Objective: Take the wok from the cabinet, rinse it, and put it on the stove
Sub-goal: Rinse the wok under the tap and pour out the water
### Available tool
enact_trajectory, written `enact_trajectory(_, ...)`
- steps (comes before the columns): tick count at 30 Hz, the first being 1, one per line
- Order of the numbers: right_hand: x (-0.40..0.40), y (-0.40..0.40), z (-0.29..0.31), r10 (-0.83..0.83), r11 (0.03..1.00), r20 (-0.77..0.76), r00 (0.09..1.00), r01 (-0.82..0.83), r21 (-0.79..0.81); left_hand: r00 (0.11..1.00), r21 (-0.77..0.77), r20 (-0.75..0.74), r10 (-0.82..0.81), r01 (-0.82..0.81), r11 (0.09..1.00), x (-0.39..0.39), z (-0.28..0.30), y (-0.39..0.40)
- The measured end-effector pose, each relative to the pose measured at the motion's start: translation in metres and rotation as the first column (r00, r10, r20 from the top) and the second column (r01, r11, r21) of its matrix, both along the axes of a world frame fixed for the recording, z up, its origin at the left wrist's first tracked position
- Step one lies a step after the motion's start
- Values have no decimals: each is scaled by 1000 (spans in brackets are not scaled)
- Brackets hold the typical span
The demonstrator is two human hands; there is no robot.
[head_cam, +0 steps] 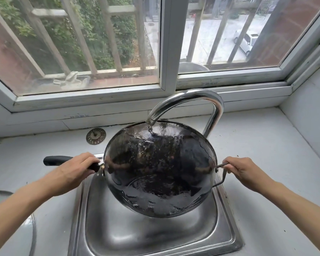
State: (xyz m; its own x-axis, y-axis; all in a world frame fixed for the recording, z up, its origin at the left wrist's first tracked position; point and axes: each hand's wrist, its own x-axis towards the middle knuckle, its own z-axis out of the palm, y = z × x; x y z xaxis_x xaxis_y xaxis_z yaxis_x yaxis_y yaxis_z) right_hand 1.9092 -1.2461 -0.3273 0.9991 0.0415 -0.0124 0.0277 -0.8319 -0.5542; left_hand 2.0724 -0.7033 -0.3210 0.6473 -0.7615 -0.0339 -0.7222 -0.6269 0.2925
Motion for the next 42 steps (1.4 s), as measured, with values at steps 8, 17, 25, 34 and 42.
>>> enact_trajectory(8,-10,-5,0,-39,999,-24,999,39,17,1000,39,-5,-23,23,999,7,13,-15)
enact_trajectory(17,10,-1,18,9,999,-6,1000,-9,31,1000,22,-5,-15,16,1000,6,13,-2)
enact_trajectory(25,43,20,28,69,995,-64,996,-73,-74,1000,-9,2,4,-4,1000,-6,11,29)
enact_trajectory(34,67,49,35,140,984,-63,988,-145,-101,997,-31,-20,70,-70,997,-14,8,62)
enact_trajectory(42,75,59,41,156,983,-70,985,-162,-89,997,-58,-25,70,-71,996,-14,4,74)
